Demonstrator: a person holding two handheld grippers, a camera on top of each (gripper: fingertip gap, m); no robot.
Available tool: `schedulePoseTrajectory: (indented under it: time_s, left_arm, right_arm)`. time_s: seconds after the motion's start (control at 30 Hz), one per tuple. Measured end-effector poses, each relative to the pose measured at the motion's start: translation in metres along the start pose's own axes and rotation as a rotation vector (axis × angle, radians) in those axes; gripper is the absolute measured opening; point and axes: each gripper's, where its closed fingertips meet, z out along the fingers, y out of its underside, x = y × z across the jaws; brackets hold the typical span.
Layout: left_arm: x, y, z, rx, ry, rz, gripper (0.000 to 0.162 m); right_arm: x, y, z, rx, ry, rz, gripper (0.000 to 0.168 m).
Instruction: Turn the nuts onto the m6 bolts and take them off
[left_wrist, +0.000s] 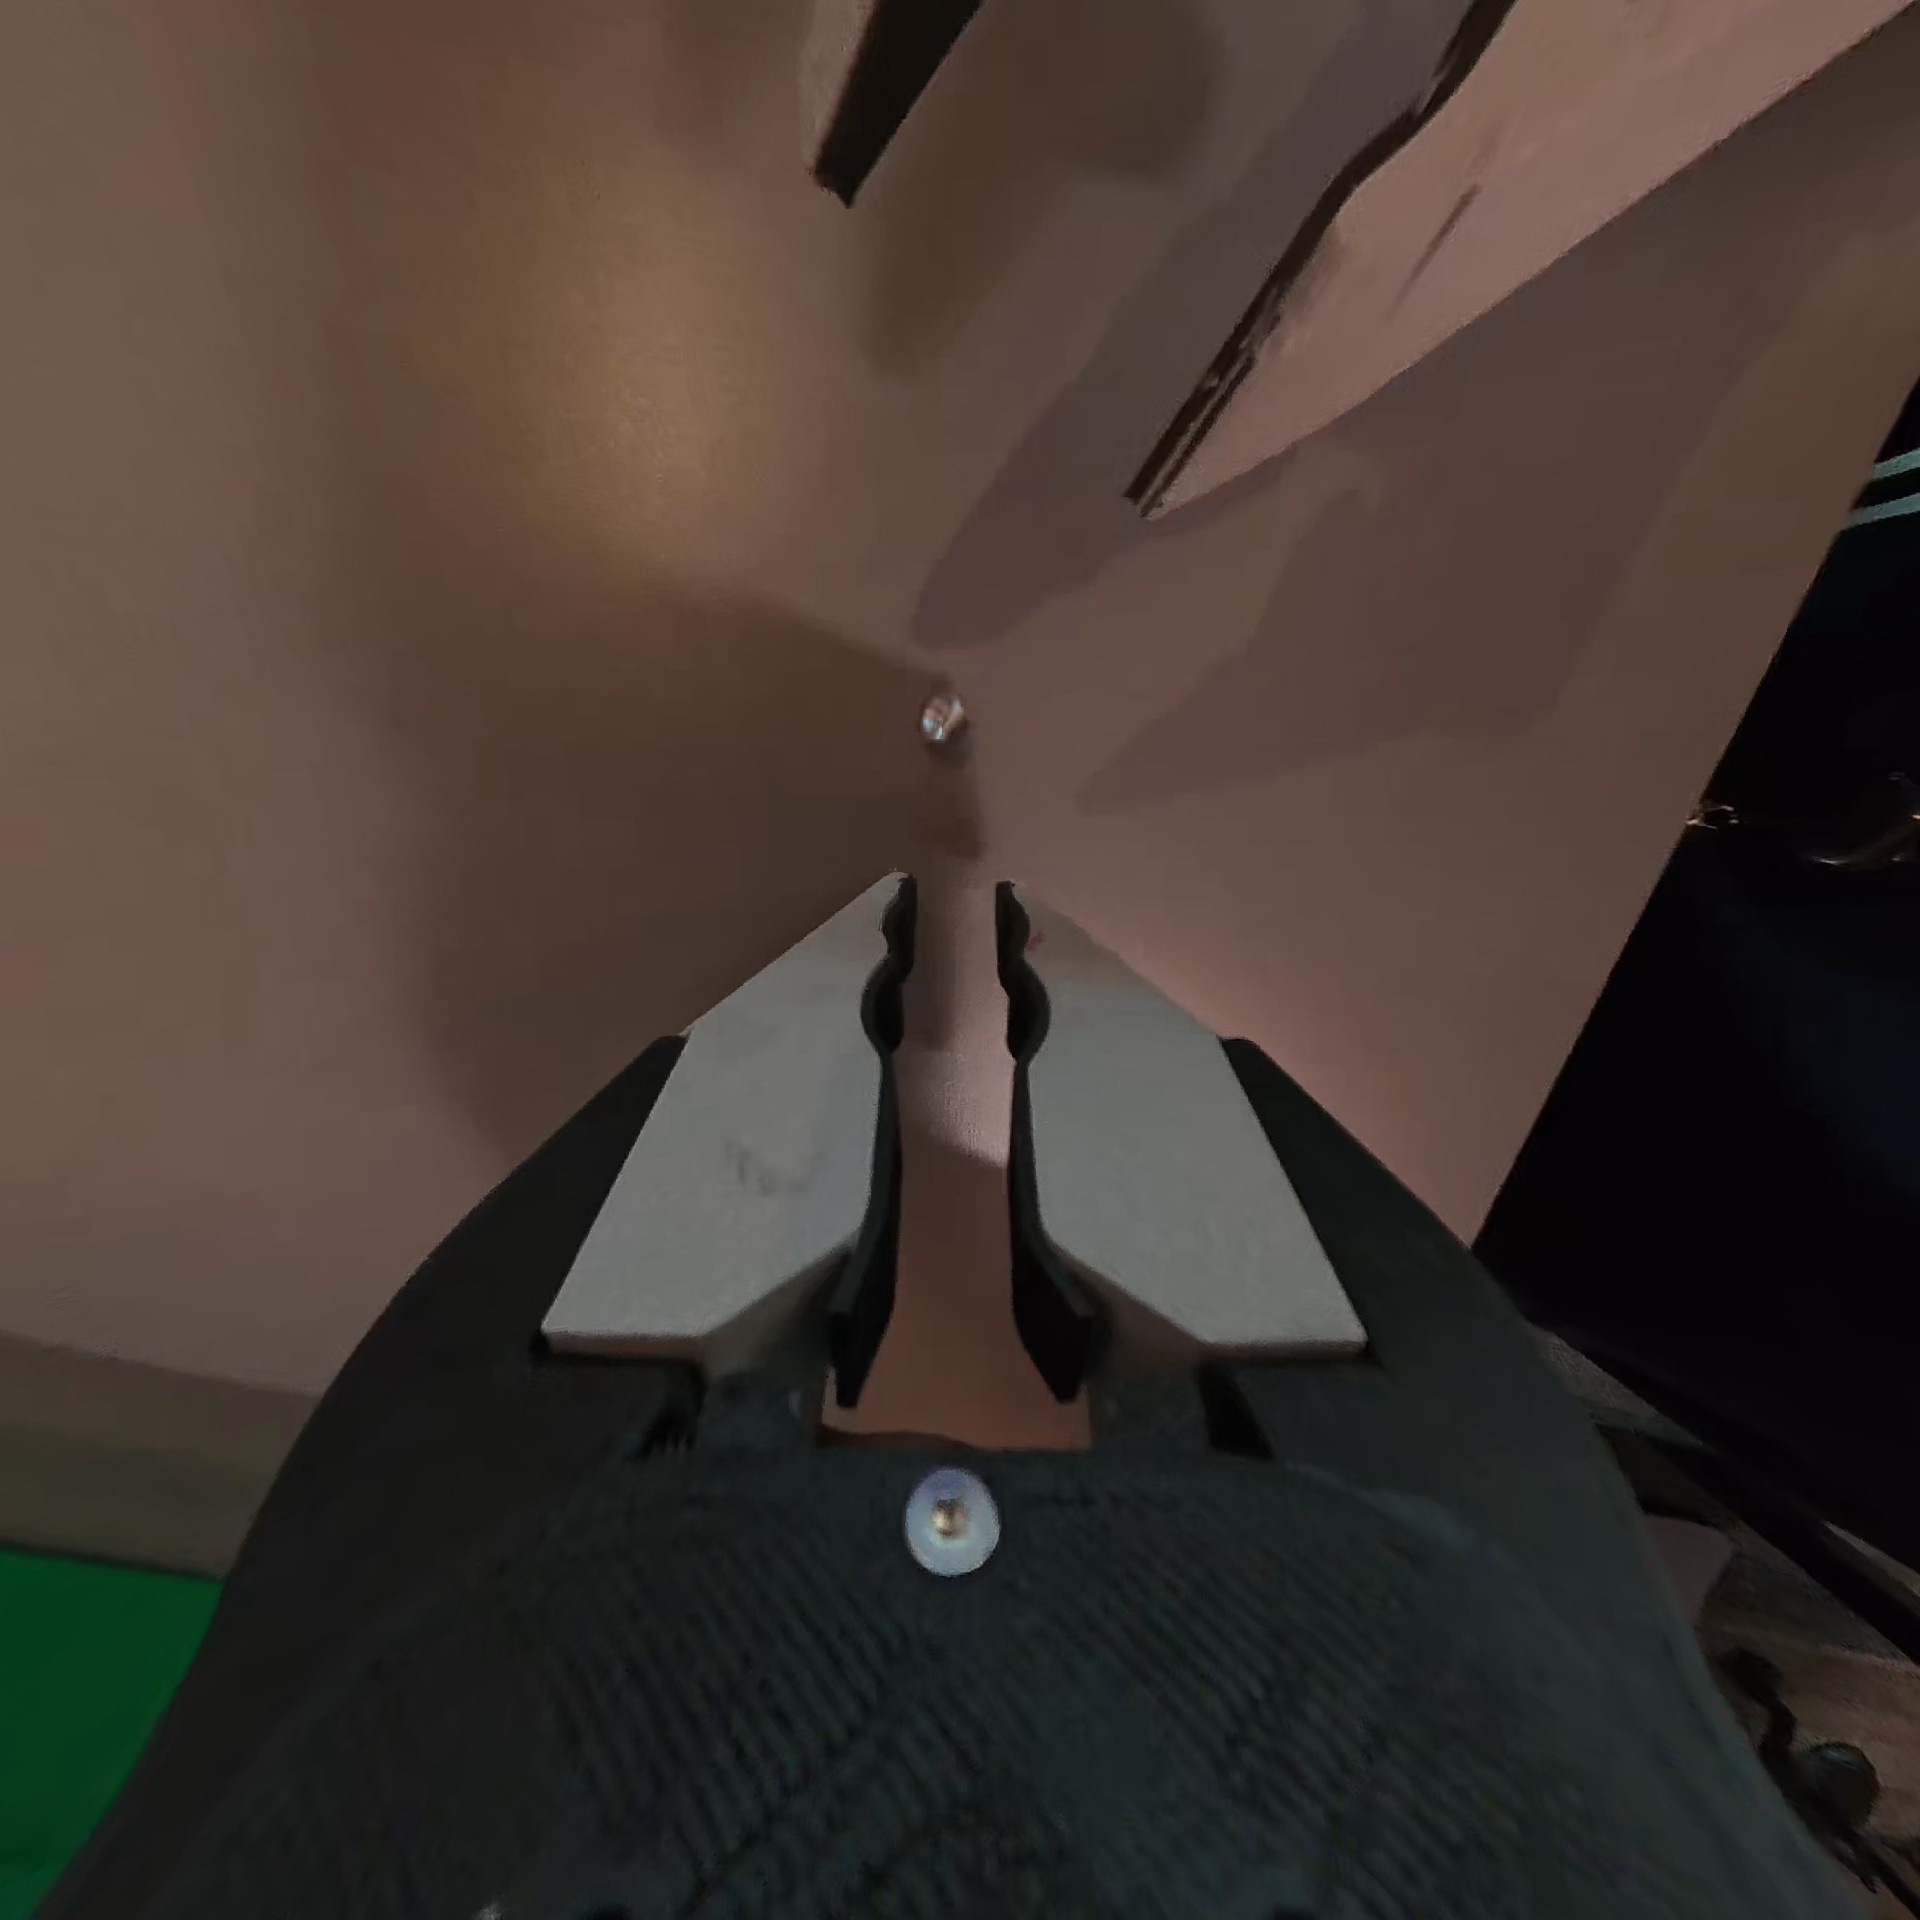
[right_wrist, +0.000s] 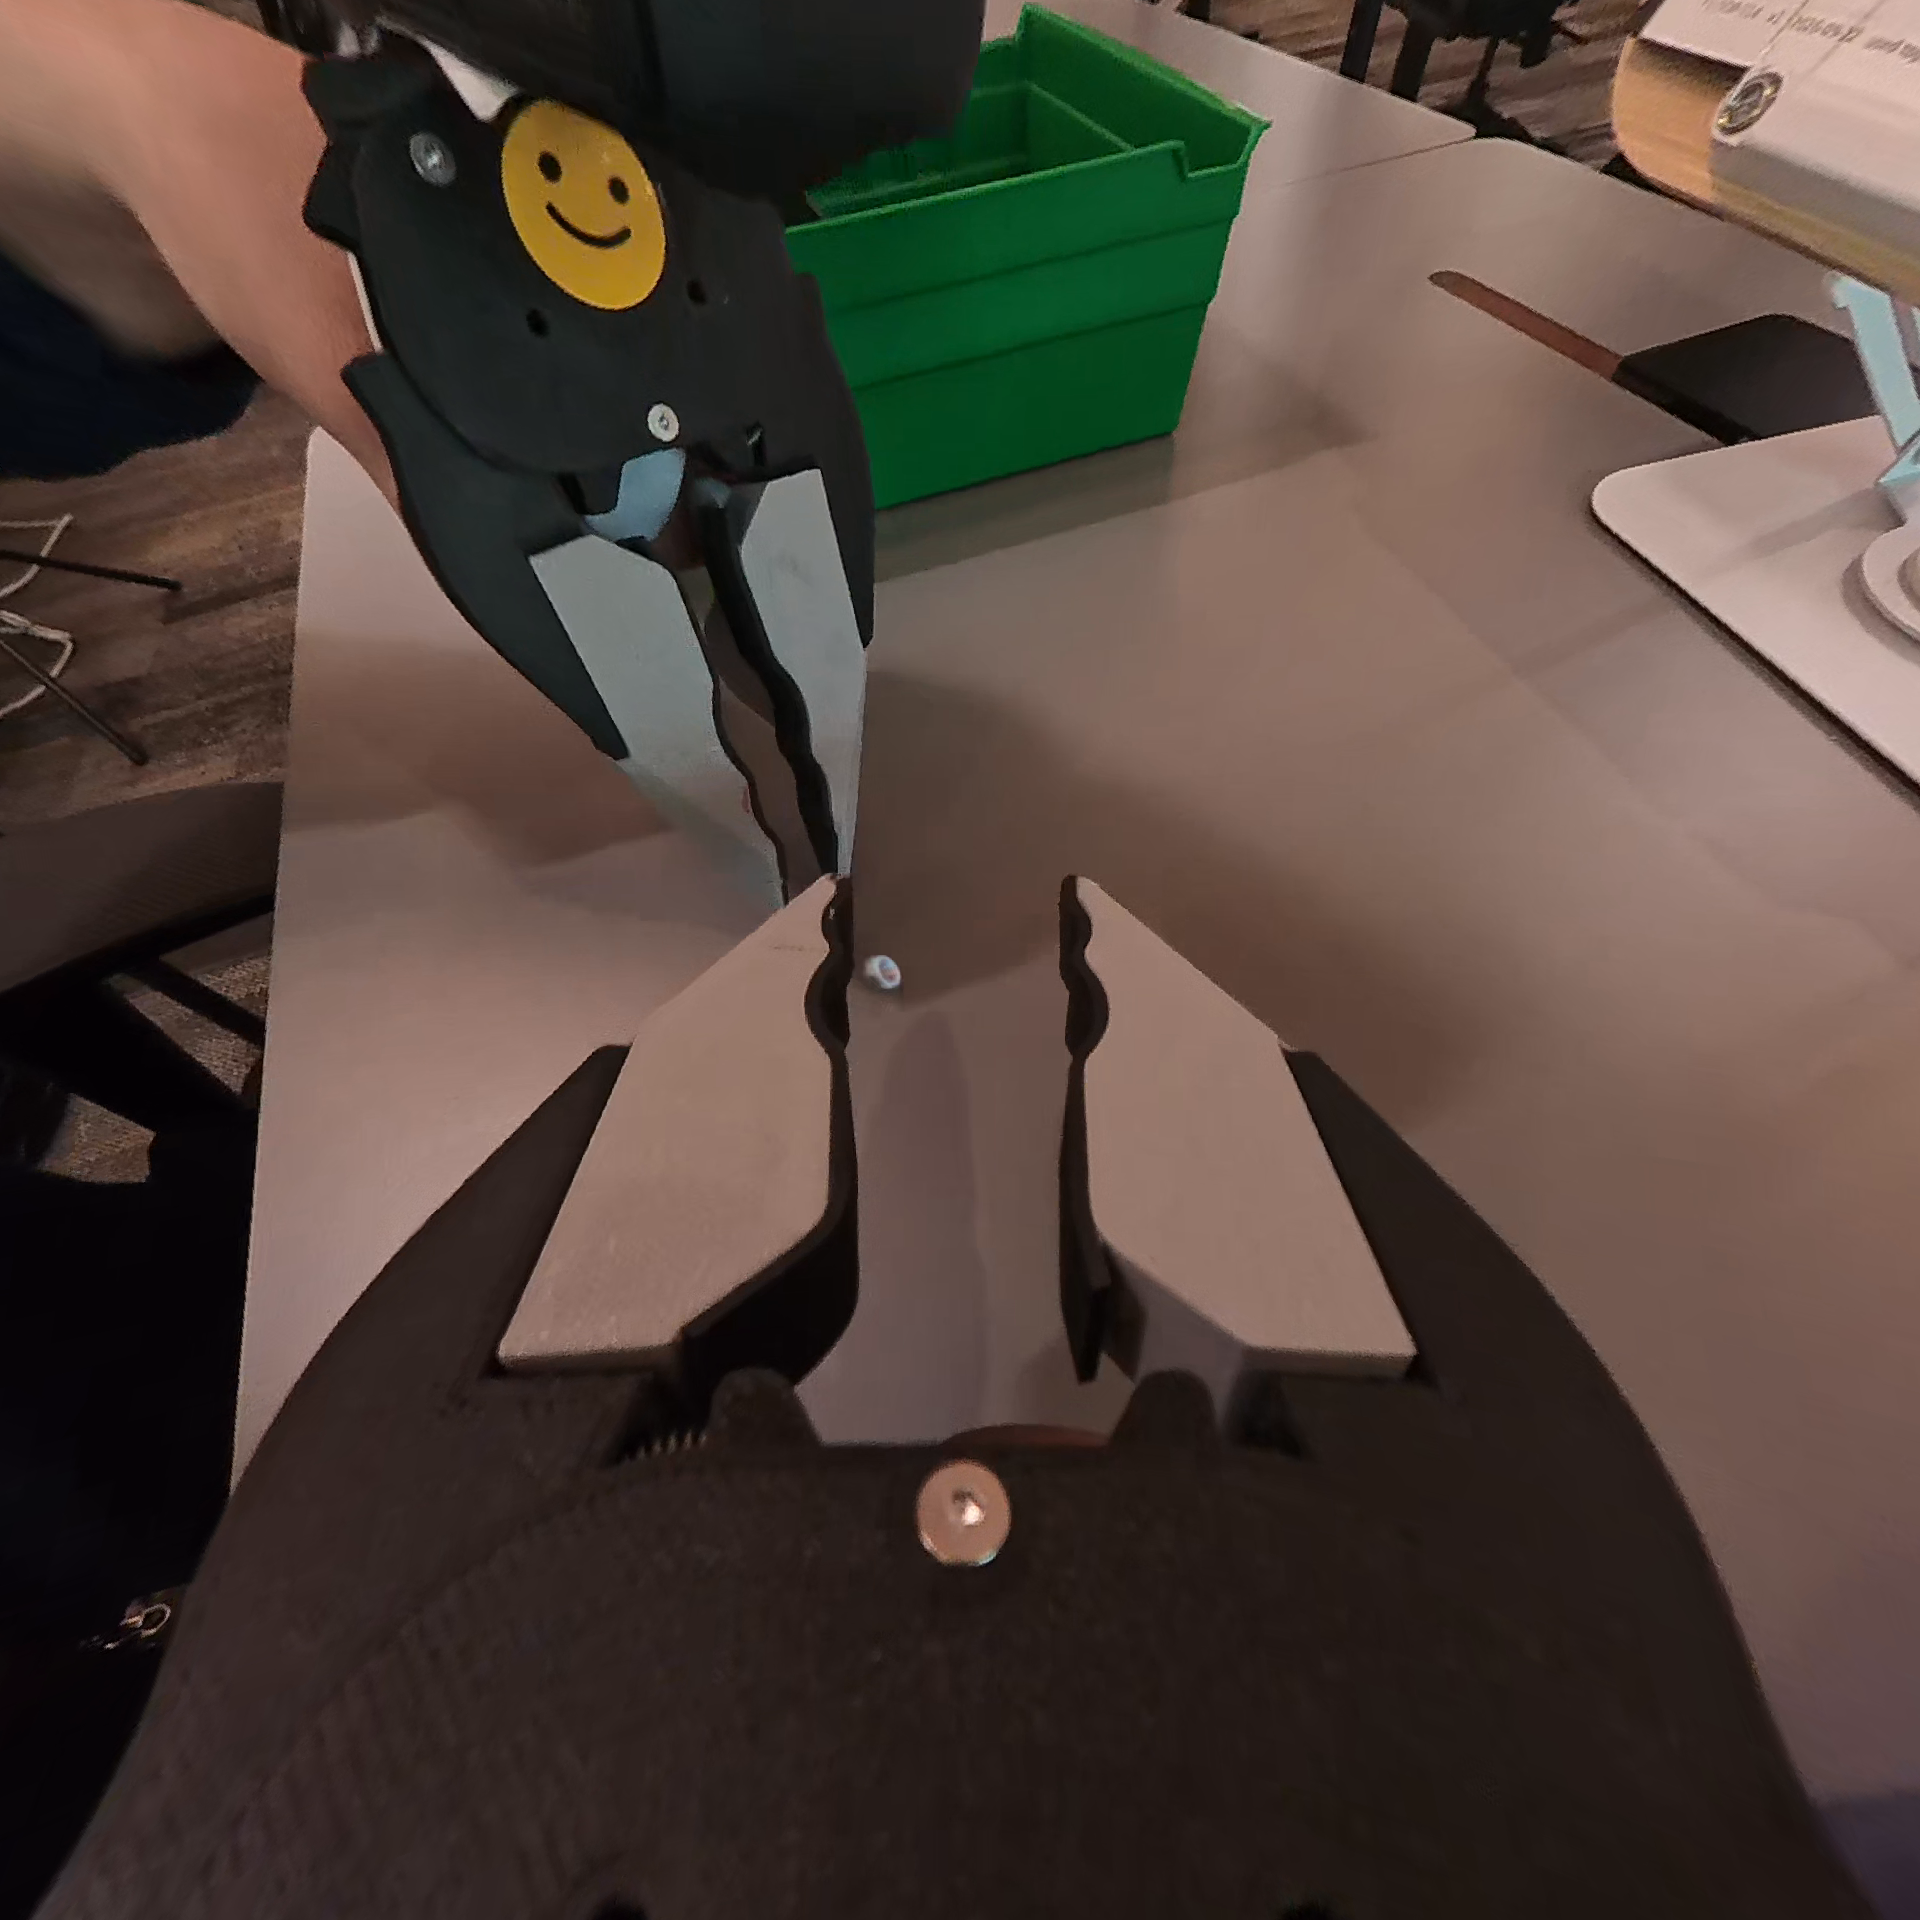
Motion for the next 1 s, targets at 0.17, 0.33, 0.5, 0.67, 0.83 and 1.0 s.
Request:
schedulePoseTrajectory:
  time_s: [0.17,0.33,0.5,0.67,0.83,1.0]
  left_arm:
    - [0.002,0.006,-0.011,0.037,-0.015,-0.019,0.019]
    - [0.007,0.017,-0.029,0.128,-0.038,-0.057,0.019]
    - [0.009,0.027,-0.068,0.288,-0.119,-0.093,0.02]
    - [-0.025,0.051,-0.141,0.398,-0.259,-0.189,0.021]
    - [-0.1,0.08,-0.204,0.399,-0.429,-0.262,0.02]
    - [-0.176,0.109,-0.203,0.273,-0.445,-0.298,0.023]
  right_arm:
    - [-0.007,0.021,0.012,-0.107,-0.029,0.0,0.035]
    - [0.007,0.05,0.025,-0.228,0.039,-0.009,0.031]
    - [0.006,0.057,0.027,-0.255,0.019,0.001,0.018]
    - [0.006,0.041,0.022,-0.17,0.008,0.032,0.026]
    - [0.002,0.024,0.016,-0.079,-0.013,0.043,0.026]
    - [0.003,0.017,0.015,-0.03,-0.012,0.02,0.026]
